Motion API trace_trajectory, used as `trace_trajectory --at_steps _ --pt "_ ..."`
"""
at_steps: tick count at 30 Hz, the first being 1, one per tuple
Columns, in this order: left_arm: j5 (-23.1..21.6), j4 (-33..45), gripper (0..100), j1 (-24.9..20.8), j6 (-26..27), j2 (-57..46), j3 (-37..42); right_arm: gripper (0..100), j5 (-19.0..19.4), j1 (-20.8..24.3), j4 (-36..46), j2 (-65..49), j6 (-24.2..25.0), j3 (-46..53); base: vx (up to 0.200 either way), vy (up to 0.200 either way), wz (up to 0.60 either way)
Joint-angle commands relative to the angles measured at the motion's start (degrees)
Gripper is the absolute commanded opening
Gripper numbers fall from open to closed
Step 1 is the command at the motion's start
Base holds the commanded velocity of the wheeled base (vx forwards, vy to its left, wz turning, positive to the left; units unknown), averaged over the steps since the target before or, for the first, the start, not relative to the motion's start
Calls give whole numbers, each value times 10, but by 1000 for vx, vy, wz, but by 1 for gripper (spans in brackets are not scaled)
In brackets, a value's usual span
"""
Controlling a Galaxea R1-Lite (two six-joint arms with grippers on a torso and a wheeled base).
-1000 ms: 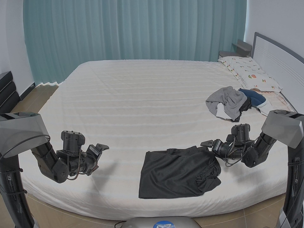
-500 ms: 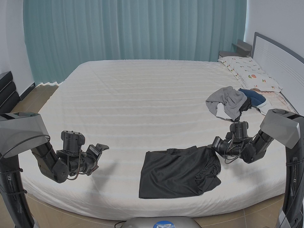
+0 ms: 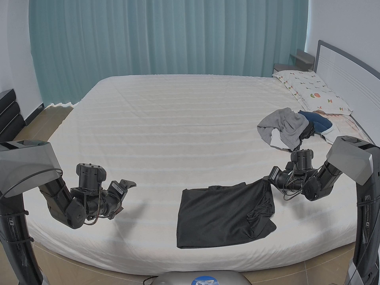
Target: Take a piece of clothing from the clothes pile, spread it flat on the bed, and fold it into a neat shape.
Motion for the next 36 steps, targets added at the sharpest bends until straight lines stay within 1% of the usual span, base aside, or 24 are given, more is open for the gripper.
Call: trace_trajectory --at_steps 1,4,5,7,8,9,10,11,13,15,16,17,18,19,21,24,25,27,31,36 --pt "0 0 100 0 -1 1 0 100 -1 -1 -5 1 -1 8 0 0 0" --pt "0 0 100 0 -1 1 0 100 -2 -1 -7 -16 -6 24 0 0 0" --pt "0 0 100 0 0 1 0 100 -2 0 -8 -49 -15 48 0 0 0" --pt "0 0 100 0 0 1 0 100 -2 4 -9 -67 -23 64 0 0 0" --pt "0 0 100 0 0 1 0 100 -3 13 -9 -94 -46 90 0 0 0" --pt "0 0 100 0 0 1 0 100 -3 18 -9 -104 -56 100 0 0 0" --pt "0 0 100 0 0 1 0 100 -3 18 -9 -104 -56 100 0 0 0" --pt "0 0 100 0 0 1 0 100 -3 35 -10 -132 -95 140 0 0 0" --pt "0 0 100 0 0 1 0 100 -2 50 -11 -149 -130 172 0 0 0" --pt "0 0 100 0 0 1 0 100 -2 70 -22 -165 -184 212 0 0 0" --pt "0 0 100 0 0 1 0 100 -3 74 -27 -168 -199 222 0 0 0" --pt "0 0 100 0 0 1 0 100 -3 81 -36 -169 -230 239 0 0 0" --pt "0 0 100 0 0 1 0 100 -3 85 -43 -170 -249 248 0 0 0" --pt "0 0 100 0 0 1 0 100 -3 90 -48 -169 -284 261 0 0 0" --pt "0 0 100 0 0 1 0 100 -5 96 -50 -168 -329 270 0 0 0" --pt "0 0 100 0 0 1 0 100 -25 108 -46 -160 -384 272 0 0 0" --pt "0 0 100 0 0 1 0 100 -34 115 -44 -155 -396 272 0 0 0" --pt "0 0 100 0 0 1 0 100 -39 122 -43 -150 -409 272 0 0 0" --pt "0 0 100 0 1 1 0 100 -42 132 -42 -136 -439 271 0 0 0" --pt "0 0 100 0 2 2 0 100 -48 142 -41 -123 -450 271 0 0 0"
